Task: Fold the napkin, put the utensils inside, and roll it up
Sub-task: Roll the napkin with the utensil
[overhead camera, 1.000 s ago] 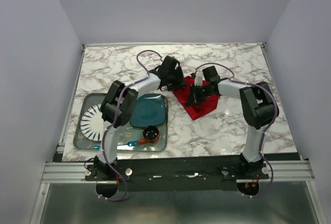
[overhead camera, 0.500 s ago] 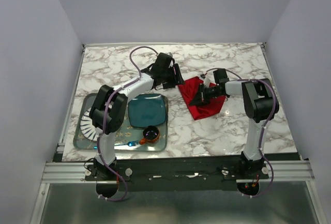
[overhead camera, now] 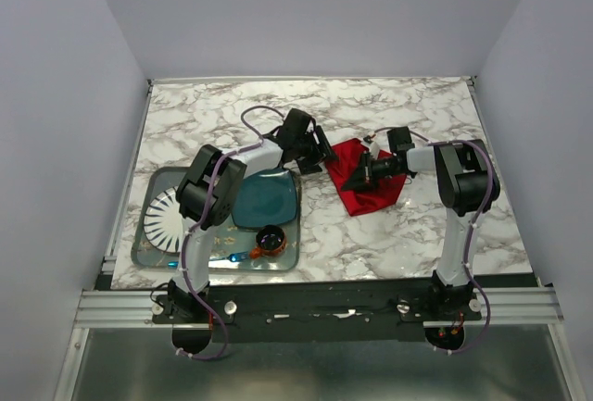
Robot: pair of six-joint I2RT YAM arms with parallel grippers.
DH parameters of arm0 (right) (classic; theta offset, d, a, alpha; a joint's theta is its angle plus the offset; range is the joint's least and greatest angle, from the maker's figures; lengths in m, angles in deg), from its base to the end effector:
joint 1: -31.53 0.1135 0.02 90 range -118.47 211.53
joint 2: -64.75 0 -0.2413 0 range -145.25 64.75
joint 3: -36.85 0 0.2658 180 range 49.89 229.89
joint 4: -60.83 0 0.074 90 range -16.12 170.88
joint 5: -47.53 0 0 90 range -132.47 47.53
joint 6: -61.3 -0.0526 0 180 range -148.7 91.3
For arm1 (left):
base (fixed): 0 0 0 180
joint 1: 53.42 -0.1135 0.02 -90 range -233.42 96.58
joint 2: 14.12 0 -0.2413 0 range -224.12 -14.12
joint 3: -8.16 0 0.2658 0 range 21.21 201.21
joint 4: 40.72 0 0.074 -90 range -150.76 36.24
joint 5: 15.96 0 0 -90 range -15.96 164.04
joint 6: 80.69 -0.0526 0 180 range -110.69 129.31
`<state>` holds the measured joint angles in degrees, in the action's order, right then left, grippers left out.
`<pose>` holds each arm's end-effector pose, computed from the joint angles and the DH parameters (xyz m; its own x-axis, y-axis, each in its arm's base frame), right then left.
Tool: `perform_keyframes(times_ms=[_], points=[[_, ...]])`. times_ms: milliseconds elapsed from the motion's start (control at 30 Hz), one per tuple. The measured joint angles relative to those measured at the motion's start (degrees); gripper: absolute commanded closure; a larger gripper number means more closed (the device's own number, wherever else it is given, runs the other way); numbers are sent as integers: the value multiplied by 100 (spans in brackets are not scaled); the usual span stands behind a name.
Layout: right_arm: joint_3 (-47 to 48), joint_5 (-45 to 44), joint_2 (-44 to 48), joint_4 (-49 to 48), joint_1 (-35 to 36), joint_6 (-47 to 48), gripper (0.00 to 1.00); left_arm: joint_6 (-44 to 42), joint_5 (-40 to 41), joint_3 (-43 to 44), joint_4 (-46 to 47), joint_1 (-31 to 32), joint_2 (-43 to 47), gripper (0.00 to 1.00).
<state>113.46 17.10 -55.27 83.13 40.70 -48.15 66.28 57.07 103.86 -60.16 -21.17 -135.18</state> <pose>0.3632 0.1046 0.0480 -0.9919 0.0107 -0.1262 -0.1067 0.4665 0.8780 0.3917 -0.2653 0.1188 -0.8996 -0.3806 -0.2143 -0.1259 0.6959 -0.7070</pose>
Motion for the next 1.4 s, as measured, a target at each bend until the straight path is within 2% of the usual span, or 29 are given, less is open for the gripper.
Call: perform_keyframes(times_ms=[167, 333, 467, 533, 667, 833, 933, 967, 1000, 1067, 1100, 1200, 1233, 1300, 1400], points=[[-39, 164, -74, -173, -26, -160, 97, 444, 76, -74, 122, 4, -22, 23], [-127, 339, -146, -468, -31, -382, 98, 942, 240, -334, 485, 28, 28, 31], [-177, 455, -188, -664, -44, -520, 97, 1285, 358, -573, 868, 61, 61, 31], [-181, 496, -214, -713, -57, -557, 93, 1346, 431, -592, 938, 96, 59, 34], [-181, 514, -223, -728, -66, -592, 89, 1311, 645, -551, 953, 201, 26, 40], [-129, 422, -210, -557, -66, -463, 89, 1016, 896, -761, 1045, 321, 168, 31], [-31, 337, -210, -304, -63, -339, 89, 647, 1086, -1180, 1014, 393, 555, 31], [4, 319, -210, -234, -61, -297, 89, 498, 1172, -1353, 935, 420, 745, 33], [33, 282, -208, -149, -61, -256, 89, 376, 1250, -1491, 863, 437, 885, 44], [107, 216, -201, 35, -61, -149, 89, 125, 1370, -1685, 719, 444, 1161, 55], [133, 181, -190, 109, -61, -109, 89, -15, 1384, -1731, 695, 431, 1272, 65], [195, 96, -168, 273, -61, -17, 89, -251, 1274, -1620, 756, 396, 1355, 80], [212, 76, -168, 313, -61, 2, 89, -289, 1123, -1436, 826, 363, 1266, 88], [251, 24, -157, 409, -59, 39, 89, -310, 951, -1174, 964, 332, 1106, 96], [289, -79, -118, 527, -59, 122, 89, -245, 584, -778, 1266, 291, 673, 100]])
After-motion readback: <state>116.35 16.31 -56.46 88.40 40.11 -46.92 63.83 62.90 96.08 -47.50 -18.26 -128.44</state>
